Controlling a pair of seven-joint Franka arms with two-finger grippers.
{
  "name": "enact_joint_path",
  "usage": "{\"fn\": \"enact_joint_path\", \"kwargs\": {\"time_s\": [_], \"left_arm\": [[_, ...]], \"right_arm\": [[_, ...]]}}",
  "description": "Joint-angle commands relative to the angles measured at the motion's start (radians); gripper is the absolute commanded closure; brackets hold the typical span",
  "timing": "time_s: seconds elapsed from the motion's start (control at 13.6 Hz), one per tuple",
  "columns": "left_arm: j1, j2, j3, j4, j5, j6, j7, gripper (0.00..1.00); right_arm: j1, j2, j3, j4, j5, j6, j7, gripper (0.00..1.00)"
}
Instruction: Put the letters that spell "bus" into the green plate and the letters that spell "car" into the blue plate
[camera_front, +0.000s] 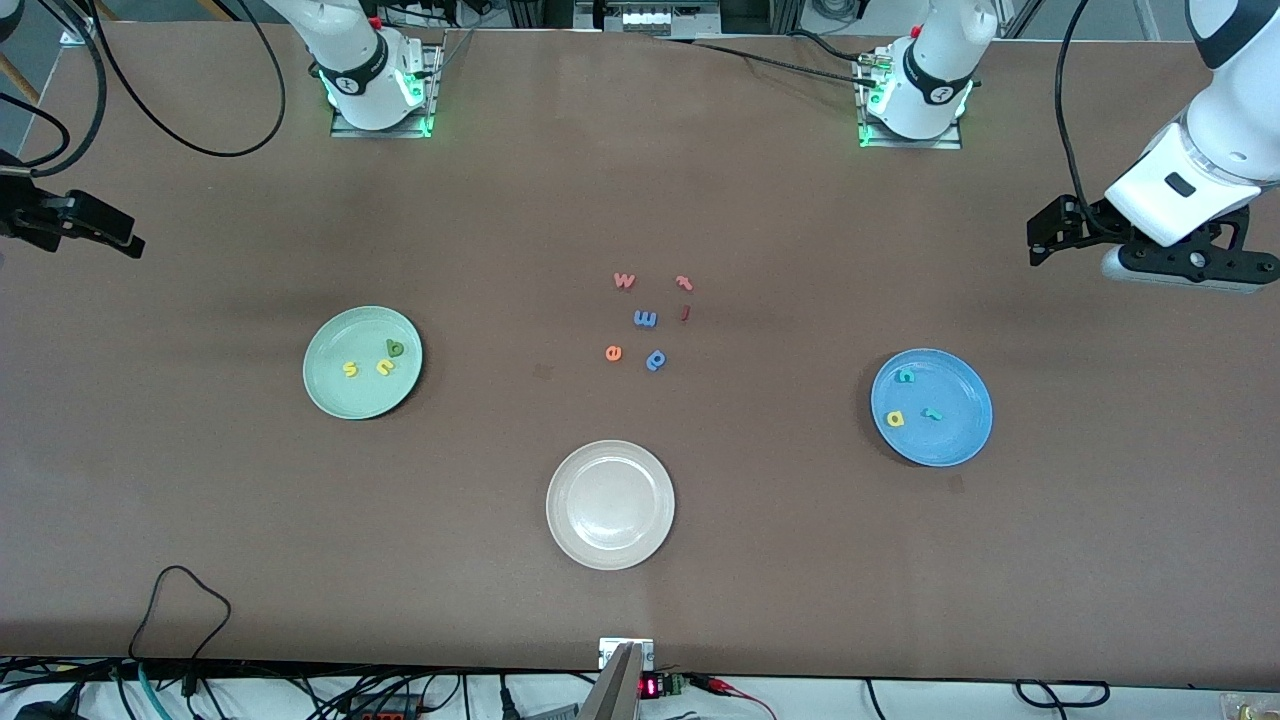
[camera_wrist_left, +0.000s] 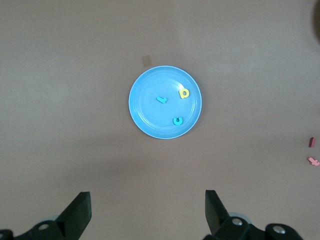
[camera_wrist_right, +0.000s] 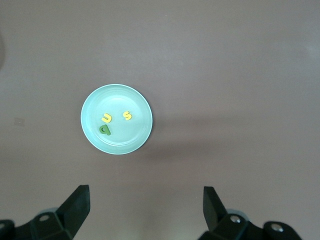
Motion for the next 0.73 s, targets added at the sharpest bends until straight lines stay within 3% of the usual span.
{"fn": "enact_joint_path", "kwargs": {"time_s": [0.0, 0.66], "left_arm": [[-0.008, -0.006, 0.002, 0.014, 0.02, -0.021, 0.0, 0.0], [-0.008, 0.023, 0.003, 0.056, 0.02, -0.02, 0.001, 0.0]], "right_arm": [[0.012, 0.013, 0.002, -0.008, -0.015, 0.014, 0.003, 0.0], [0.032, 0.078, 0.0, 0.071, -0.005, 0.023, 0.008, 0.0]]}}
